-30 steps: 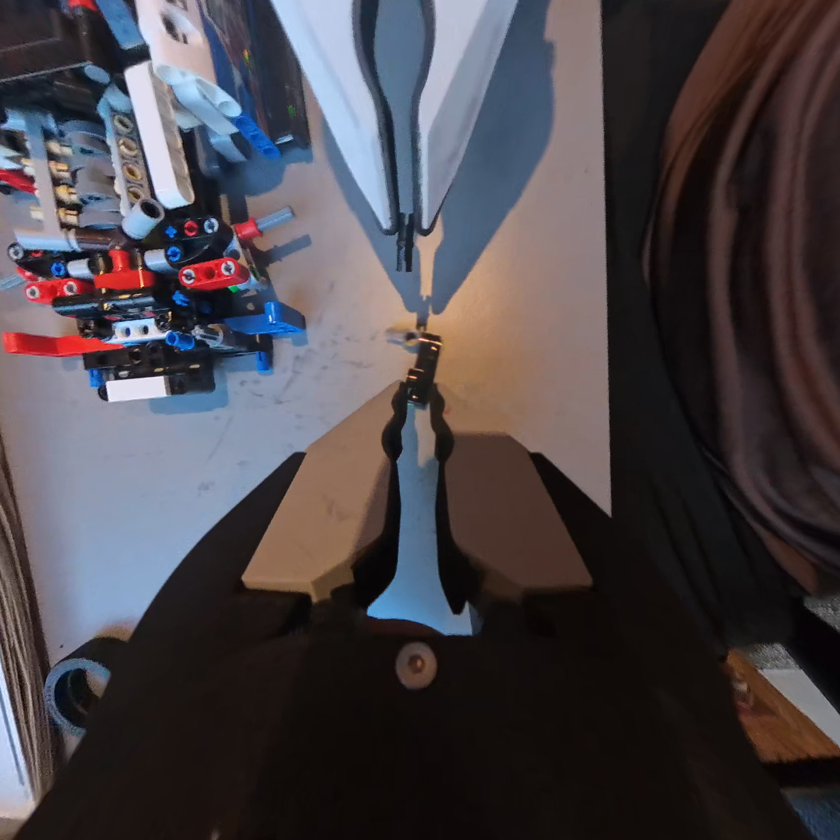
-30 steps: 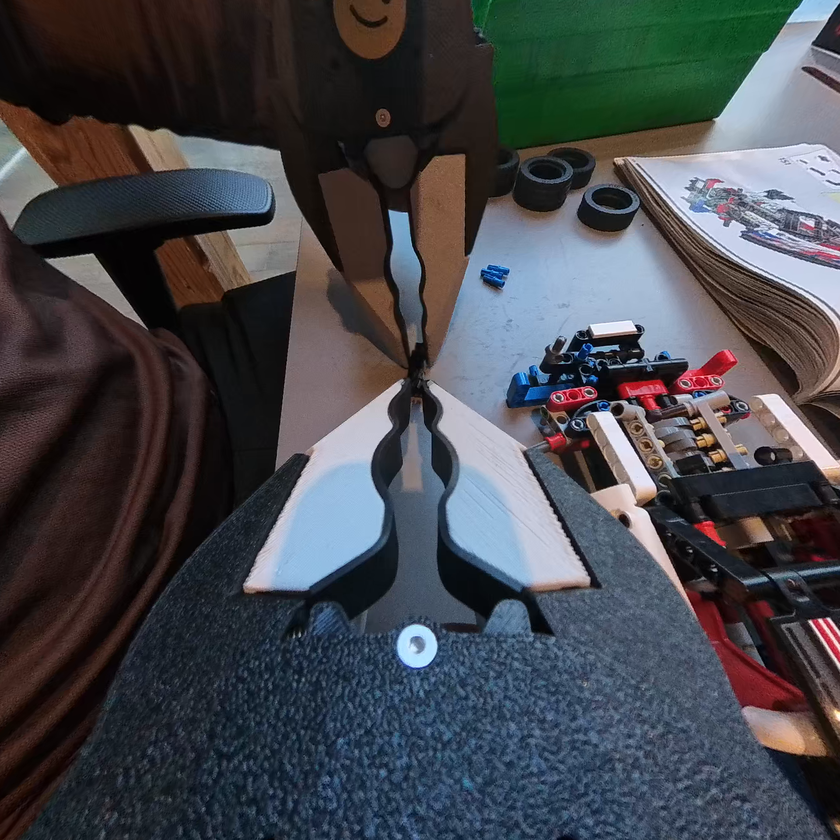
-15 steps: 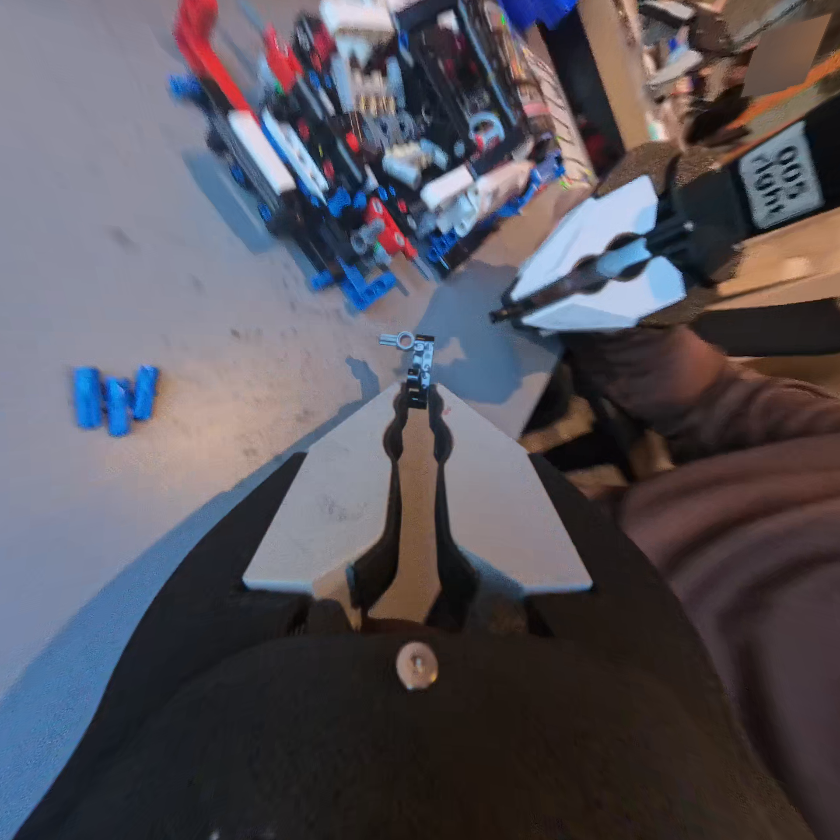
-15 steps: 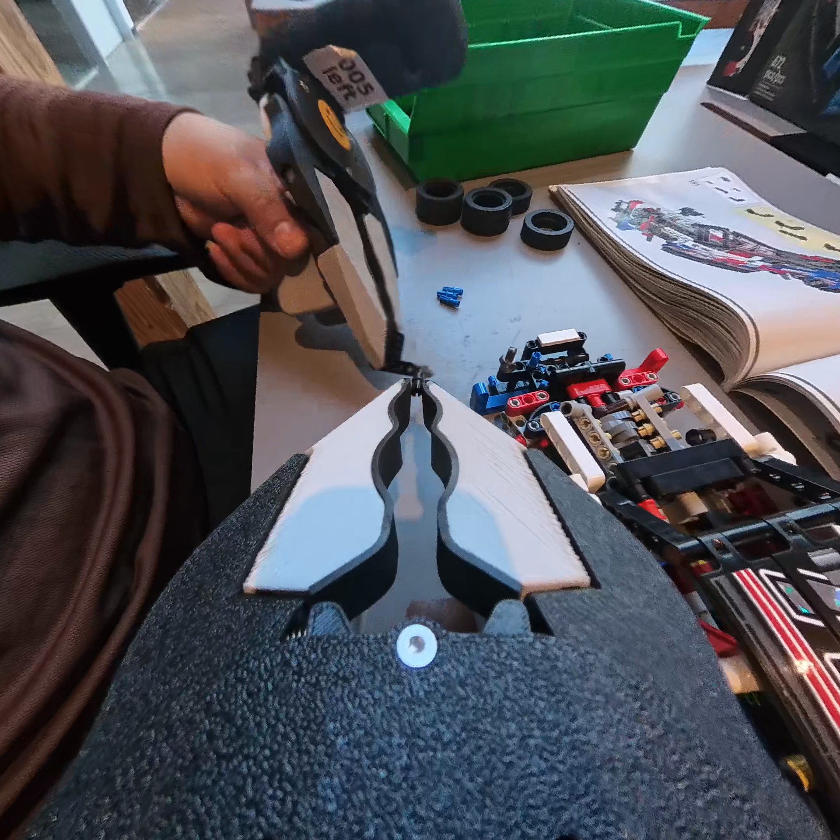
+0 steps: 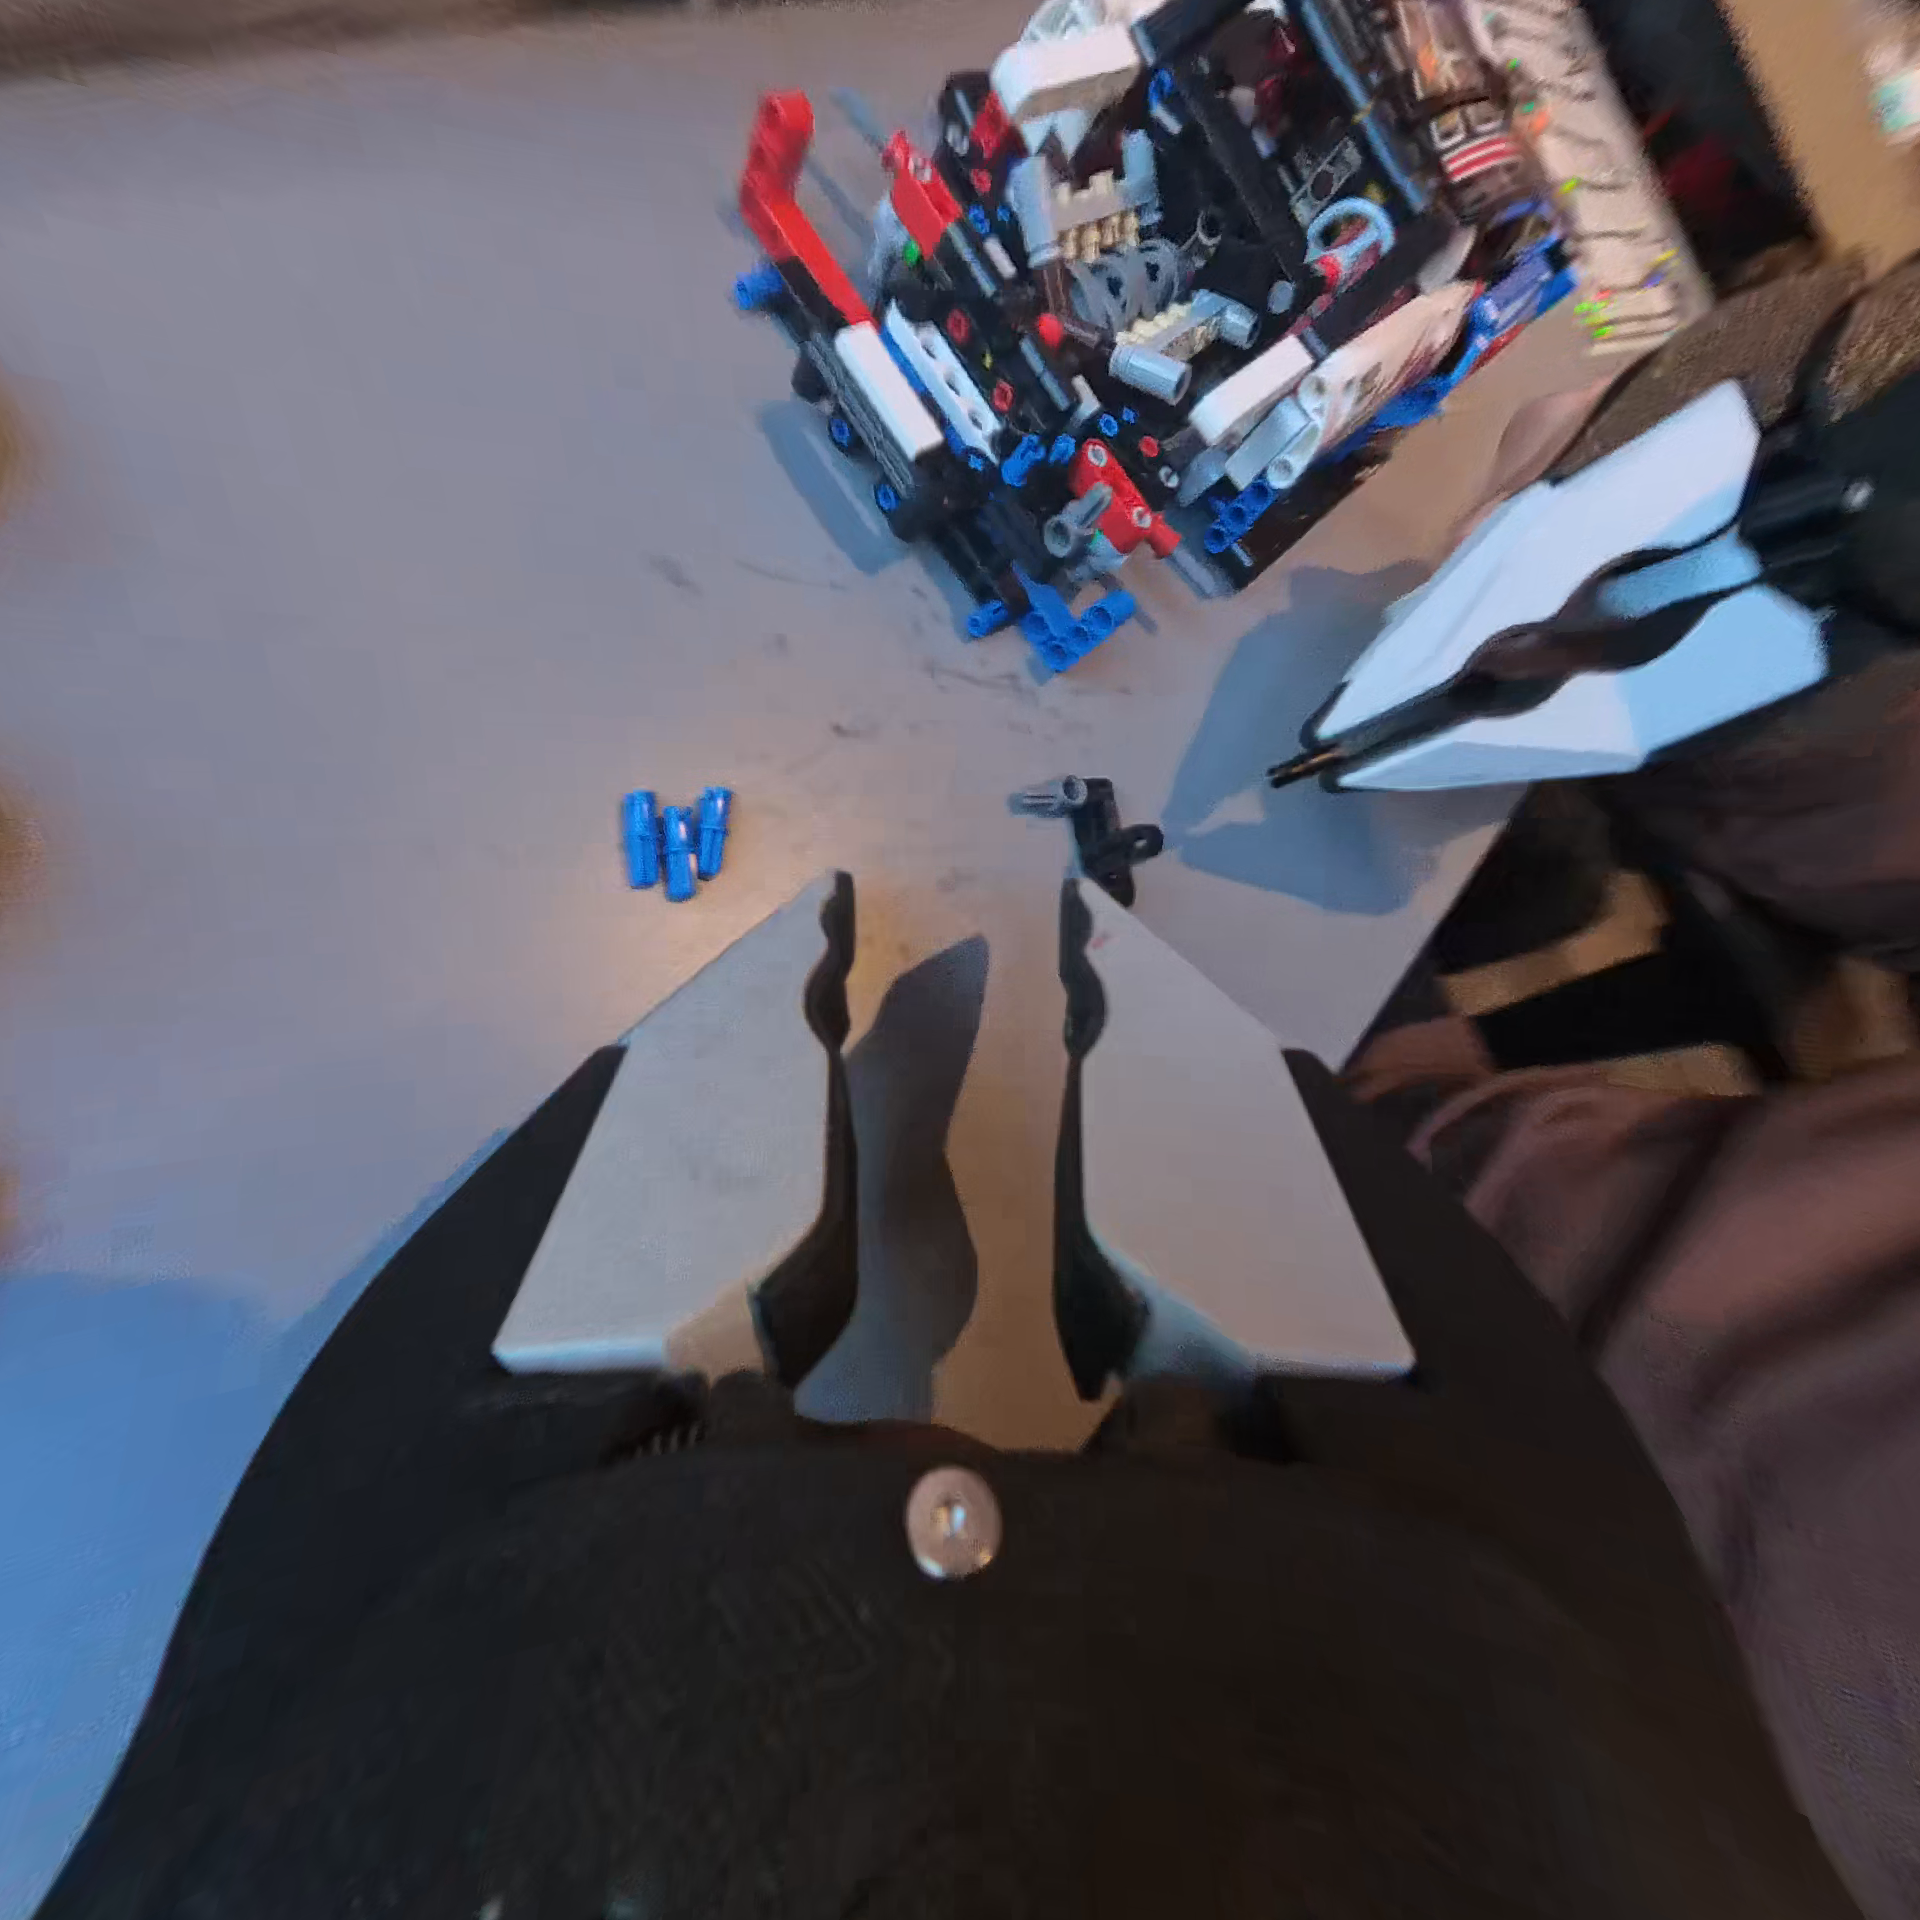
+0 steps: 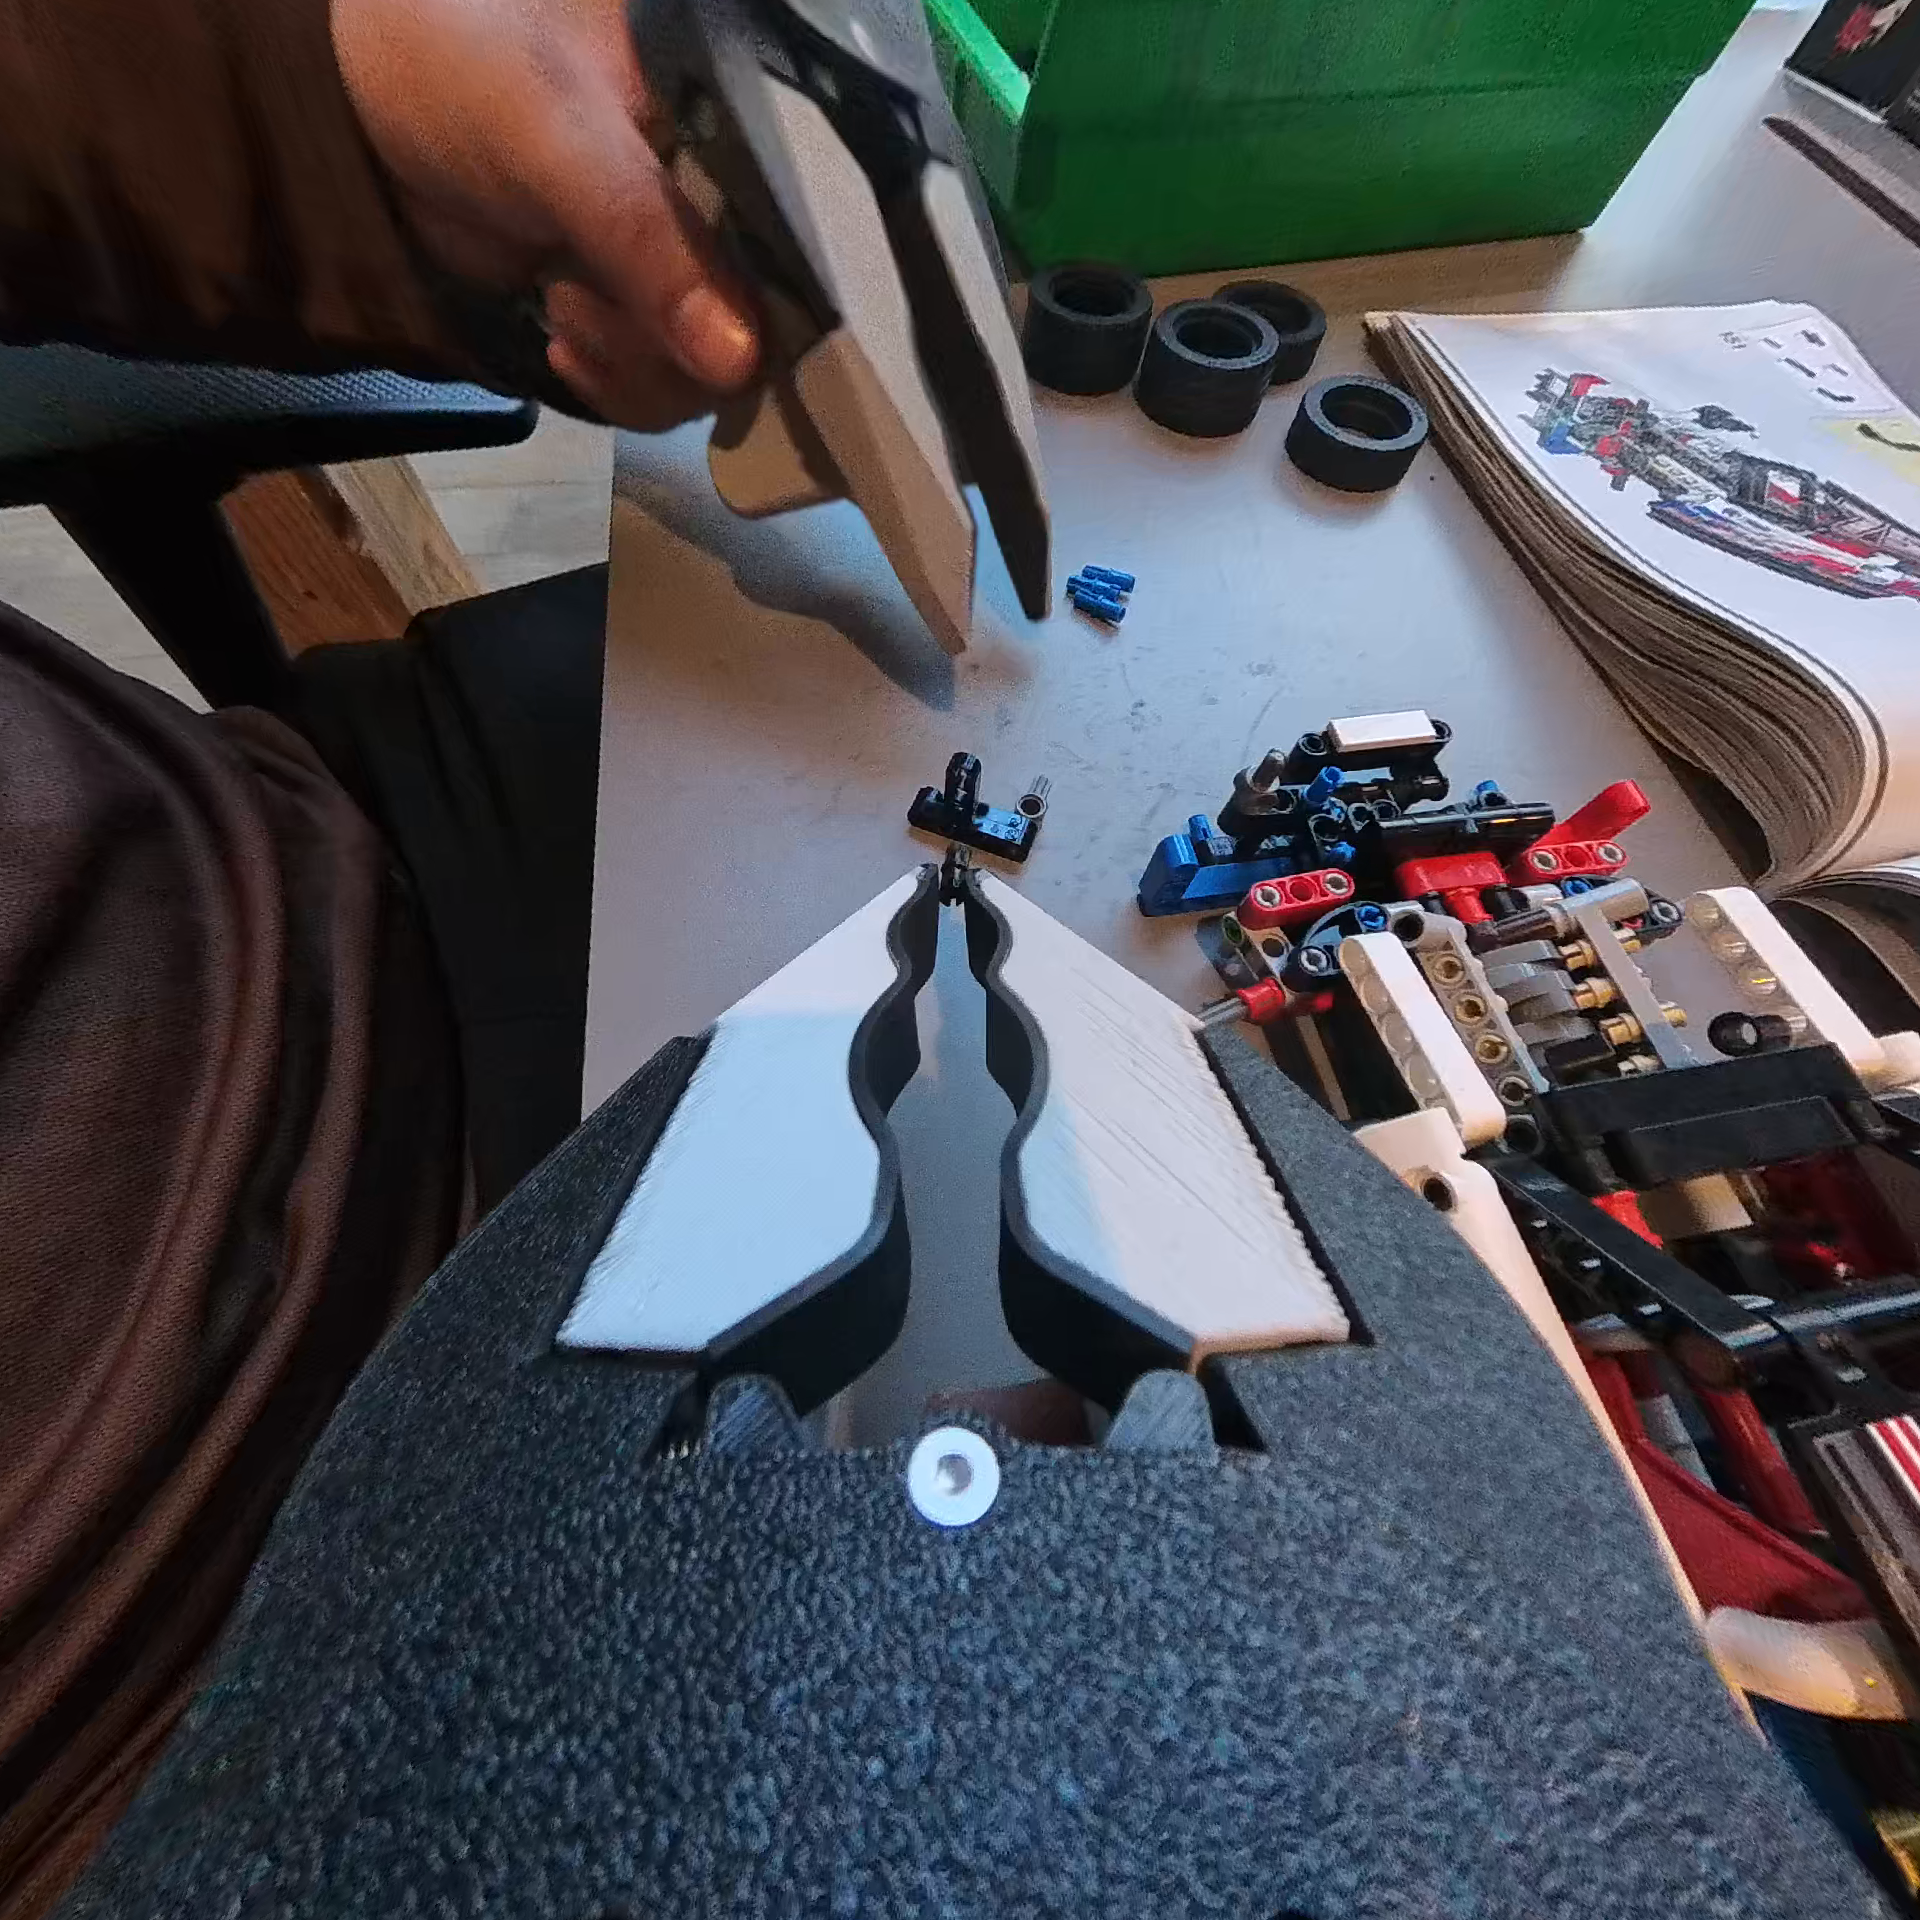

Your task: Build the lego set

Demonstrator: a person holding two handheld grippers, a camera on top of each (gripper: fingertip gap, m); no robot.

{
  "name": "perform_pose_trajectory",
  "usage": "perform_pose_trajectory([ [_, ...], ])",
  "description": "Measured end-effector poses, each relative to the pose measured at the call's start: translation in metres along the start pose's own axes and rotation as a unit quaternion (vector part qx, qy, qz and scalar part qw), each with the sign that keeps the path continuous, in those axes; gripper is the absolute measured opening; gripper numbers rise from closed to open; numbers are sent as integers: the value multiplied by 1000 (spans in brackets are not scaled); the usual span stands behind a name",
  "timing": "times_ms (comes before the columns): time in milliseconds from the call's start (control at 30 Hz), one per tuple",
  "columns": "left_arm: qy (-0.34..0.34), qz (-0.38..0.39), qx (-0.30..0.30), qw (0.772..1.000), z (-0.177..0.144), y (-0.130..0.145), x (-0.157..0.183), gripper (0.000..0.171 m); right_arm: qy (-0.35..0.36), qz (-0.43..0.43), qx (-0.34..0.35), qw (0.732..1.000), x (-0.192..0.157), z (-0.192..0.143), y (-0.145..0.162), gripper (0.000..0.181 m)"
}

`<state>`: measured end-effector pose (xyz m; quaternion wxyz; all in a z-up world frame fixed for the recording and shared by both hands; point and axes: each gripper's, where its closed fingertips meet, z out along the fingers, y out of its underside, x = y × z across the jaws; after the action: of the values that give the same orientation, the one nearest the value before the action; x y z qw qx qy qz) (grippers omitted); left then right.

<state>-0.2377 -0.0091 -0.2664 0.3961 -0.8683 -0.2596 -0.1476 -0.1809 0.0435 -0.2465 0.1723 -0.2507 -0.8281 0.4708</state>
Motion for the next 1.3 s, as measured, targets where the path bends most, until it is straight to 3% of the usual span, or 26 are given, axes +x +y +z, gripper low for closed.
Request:
perform_pose_trajectory([
  [100, -44, 114, 11, 992, -5, 0, 19, 40, -6, 8, -5, 1000, 0, 1, 1, 4],
  [267, -103, 260, -31, 960, 15, 6, 40, 35, -11, 11, -11, 1000, 0, 3, 3, 4],
  [500, -53, 156, -54, 985, 32, 7, 32, 5, 12, -10, -25, 1000, 0, 4, 7, 4],
  [667, 19, 61, -43, 997, 32, 9, 37, 4, 18, -21, -48, 998, -1, 10, 12, 4],
  [733, 74, 4, -39, 996, 31, 10, 43, 3, 21, -20, -46, 999, 0, 12, 10, 4],
  [833, 101, -41, -28, 994, 29, 10, 40, 3, 24, -25, -45, 998, -1, 13, 8, 4],
  [1300, 106, -61, -13, 992, 30, 12, 40, 4, 62, -80, -76, 992, -2, 27, 9, 4],
])
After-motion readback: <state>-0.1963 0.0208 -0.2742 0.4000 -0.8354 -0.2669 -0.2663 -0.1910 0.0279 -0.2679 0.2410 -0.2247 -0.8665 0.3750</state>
